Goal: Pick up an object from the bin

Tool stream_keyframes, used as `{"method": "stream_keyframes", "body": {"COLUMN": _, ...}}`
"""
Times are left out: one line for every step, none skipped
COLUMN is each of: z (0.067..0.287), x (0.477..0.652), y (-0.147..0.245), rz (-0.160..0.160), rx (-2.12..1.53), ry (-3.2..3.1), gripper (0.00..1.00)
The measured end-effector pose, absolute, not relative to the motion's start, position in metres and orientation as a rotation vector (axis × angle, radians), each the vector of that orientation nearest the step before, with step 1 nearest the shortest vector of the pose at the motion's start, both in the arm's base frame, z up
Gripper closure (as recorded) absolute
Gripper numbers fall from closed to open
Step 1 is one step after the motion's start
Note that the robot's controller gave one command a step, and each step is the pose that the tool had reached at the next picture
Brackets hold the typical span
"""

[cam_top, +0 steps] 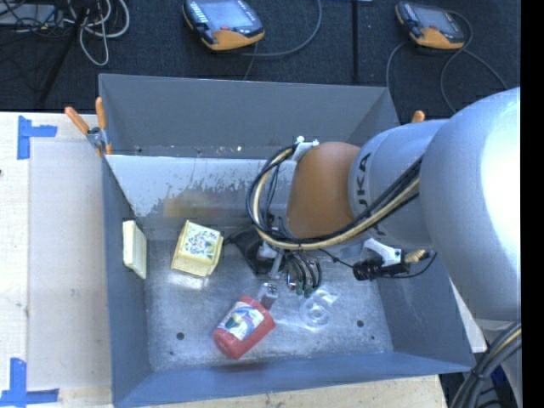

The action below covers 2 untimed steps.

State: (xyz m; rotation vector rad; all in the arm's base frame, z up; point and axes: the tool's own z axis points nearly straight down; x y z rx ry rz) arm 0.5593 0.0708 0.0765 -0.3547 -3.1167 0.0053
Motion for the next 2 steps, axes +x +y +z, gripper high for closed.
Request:
{"method": "stream_keyframes", "body": {"z": 0.0768, "x": 0.4966, "y": 0.0247, "rz": -0.01, "rx": 0.048, "ry": -3.153, "gripper": 1.0}}
{"method": "stream_keyframes", "body": {"z": 0.0743, "x": 0.495, "y": 0.023, "rz": -0.004, "rx": 0.046, "ry": -3.149, "gripper": 0.0}}
